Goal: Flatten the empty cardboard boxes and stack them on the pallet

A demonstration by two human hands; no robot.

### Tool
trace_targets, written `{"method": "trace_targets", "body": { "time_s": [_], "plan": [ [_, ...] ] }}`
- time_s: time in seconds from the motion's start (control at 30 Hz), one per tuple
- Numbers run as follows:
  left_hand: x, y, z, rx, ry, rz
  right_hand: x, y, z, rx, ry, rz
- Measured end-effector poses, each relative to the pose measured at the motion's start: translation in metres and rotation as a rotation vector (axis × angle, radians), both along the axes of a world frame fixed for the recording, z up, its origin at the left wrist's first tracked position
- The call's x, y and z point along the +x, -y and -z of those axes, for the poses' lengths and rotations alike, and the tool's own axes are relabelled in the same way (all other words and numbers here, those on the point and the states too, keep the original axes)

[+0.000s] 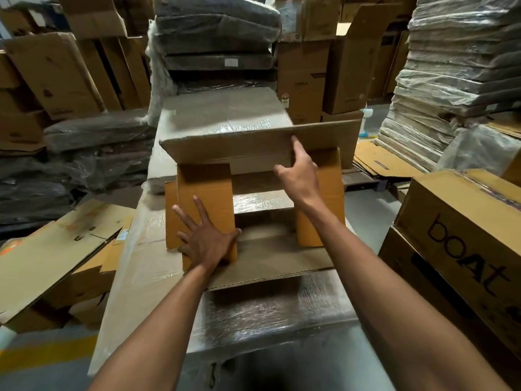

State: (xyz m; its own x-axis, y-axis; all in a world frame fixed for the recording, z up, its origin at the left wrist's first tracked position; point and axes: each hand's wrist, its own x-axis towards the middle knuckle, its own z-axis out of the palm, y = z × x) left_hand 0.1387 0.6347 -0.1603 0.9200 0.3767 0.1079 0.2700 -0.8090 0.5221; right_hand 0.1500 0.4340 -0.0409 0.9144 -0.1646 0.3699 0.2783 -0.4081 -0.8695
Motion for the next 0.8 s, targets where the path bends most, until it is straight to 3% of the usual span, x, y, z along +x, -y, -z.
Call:
{"method": "trace_targets", "body": {
  "time_s": [0.1,0.3,0.47,0.6,0.8],
  "plan": [
    [0.005,0.001,-0.007,0.003,-0.026,-0.008,0.019,0.006,-0.009,-0.198,-0.036,0.008],
    [0.019,-0.006,-0.021,0.049,-0.120,0.019,0.015,0.013,0.019,-0.382,0.000,0.087],
    [0.043,-0.012,-0.045,0.022,-0.289,0.056,0.010,0.022,0.034,-0.928,-0.318,0.025],
    [0.053,-0.016,-0.054,0.019,-0.297,0.078,0.014,0.031,0.037,-1.246,-0.349,0.015],
    [0.064,-0.018,-0.061,0.024,-0.300,0.076,0.028,0.032,0.032,-1.347,-0.288,0.076]
  ]
}}
